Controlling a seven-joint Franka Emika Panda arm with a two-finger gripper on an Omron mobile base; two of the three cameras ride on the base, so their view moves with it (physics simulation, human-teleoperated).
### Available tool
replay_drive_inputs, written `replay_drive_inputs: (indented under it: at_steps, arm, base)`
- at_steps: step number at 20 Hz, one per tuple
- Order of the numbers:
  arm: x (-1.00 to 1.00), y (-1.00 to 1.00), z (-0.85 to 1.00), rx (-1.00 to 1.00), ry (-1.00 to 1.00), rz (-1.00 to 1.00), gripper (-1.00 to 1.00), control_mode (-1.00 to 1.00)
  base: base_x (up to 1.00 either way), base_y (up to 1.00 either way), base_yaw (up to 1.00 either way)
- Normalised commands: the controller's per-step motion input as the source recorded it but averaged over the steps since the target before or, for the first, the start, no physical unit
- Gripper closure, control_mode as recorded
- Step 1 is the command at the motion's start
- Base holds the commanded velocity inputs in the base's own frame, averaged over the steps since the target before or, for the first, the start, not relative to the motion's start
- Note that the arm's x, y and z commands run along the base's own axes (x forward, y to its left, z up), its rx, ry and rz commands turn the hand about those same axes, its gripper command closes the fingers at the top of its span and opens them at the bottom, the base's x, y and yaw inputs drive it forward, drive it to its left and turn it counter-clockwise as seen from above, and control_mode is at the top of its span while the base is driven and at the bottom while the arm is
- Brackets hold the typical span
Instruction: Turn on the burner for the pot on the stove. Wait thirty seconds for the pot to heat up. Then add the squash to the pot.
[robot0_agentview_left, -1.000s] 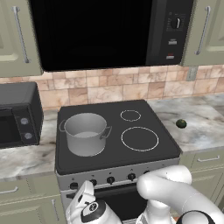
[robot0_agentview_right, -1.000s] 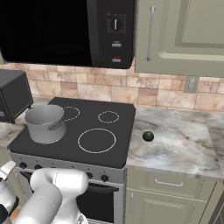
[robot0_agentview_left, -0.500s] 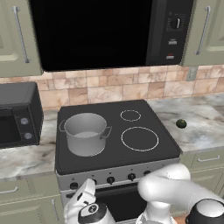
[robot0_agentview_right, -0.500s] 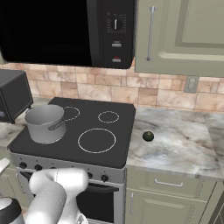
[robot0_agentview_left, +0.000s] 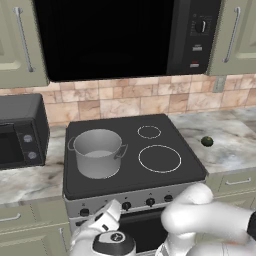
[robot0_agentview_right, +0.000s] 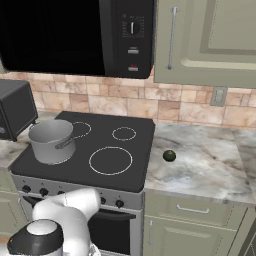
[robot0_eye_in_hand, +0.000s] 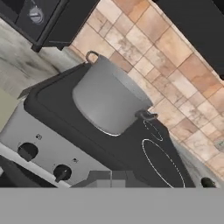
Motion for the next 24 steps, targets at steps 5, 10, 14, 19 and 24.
replay_drive_inputs:
  at_steps: [5, 10, 14, 19, 24]
  arm:
    - [-0.44, -0.14, 0.72, 0.18, 0.00, -0.16, 1.00, -1.00]
    - [-0.39, -0.12, 0.78, 0.21, 0.00, -0.13, 1.00, -1.00]
    - [-0.22, -0.30, 0.96, 0.21, 0.14, -0.10, 1.00, -1.00]
    - [-0.05, -0.25, 0.25, 0.16, 0.20, -0.03, 1.00, -1.00]
    - [0.00, -0.27, 0.41, 0.12, 0.24, 0.00, 1.00, -1.00]
  base:
    - [0.00, 0.00, 0.00]
    - [0.00, 0.00, 0.00]
    - [0.00, 0.00, 0.00]
    - [0.00, 0.00, 0.00]
    - [0.00, 0.00, 0.00]
